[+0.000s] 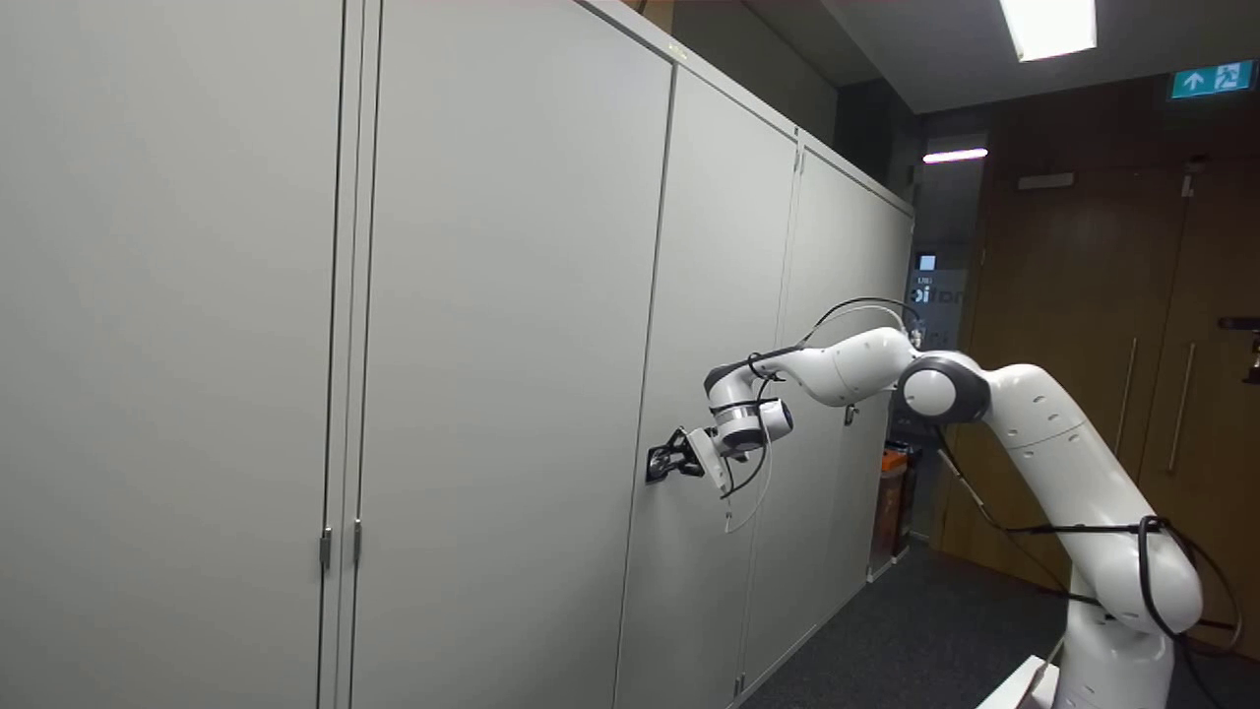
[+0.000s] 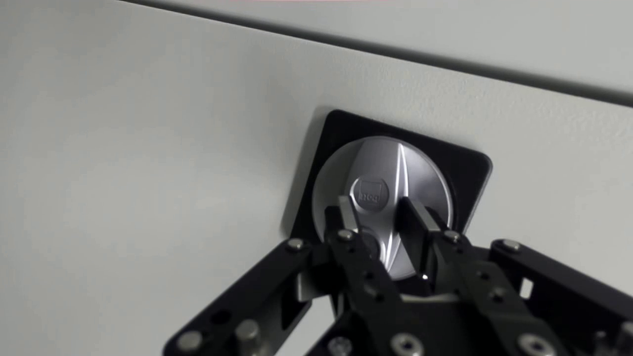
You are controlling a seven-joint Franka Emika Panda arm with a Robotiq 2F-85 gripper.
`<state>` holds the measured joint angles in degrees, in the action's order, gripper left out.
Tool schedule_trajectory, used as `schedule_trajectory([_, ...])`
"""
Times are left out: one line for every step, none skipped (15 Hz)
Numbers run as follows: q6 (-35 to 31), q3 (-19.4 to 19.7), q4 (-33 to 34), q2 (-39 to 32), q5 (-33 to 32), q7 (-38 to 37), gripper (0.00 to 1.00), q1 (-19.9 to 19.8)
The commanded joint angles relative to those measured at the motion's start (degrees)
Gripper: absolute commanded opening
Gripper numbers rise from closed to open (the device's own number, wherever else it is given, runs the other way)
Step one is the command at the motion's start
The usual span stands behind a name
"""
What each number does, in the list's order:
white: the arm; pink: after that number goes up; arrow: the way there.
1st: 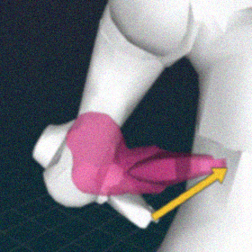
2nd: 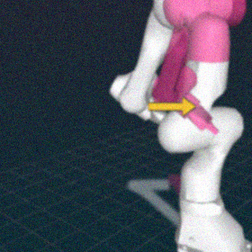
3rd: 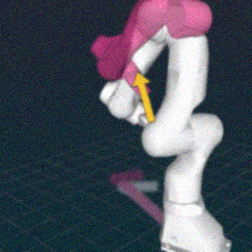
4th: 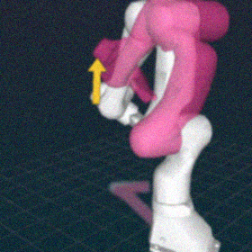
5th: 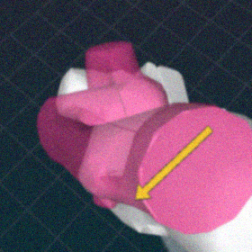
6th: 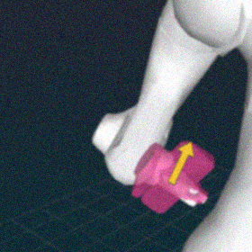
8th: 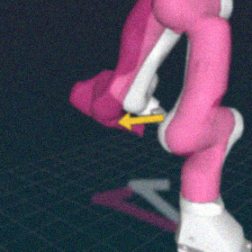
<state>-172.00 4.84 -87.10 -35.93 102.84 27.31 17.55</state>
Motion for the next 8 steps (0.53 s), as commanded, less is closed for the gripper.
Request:
schedule_trajectory([3.0, 0.1, -4.0, 2.4, 0.3, 1.0, 0.07, -1.6])
schedule_trajectory([3.5, 0.1, -4.4, 2.6, 0.2, 1.0, 0.07, -1.7])
schedule_trajectory([4.0, 0.1, -4.8, 3.0, 0.3, 1.2, 0.07, -1.8])
schedule_trajectory([4.3, 0.1, -5.1, 3.2, 0.3, 1.2, 0.07, -1.9])
schedule_trajectory([4.8, 0.1, -5.4, 3.4, 0.2, 1.2, 0.07, -2.0])
schedule_trajectory([5.1, 0.1, -5.6, 3.5, 0.2, 1.3, 0.07, -2.1])
schedule_trajectory([5.4, 0.1, -5.8, 3.7, 0.1, 1.4, 0.07, -2.2])
schedule_trajectory([5.5, 0.1, -6.0, 3.9, 0.2, 1.5, 0.07, -2.2])
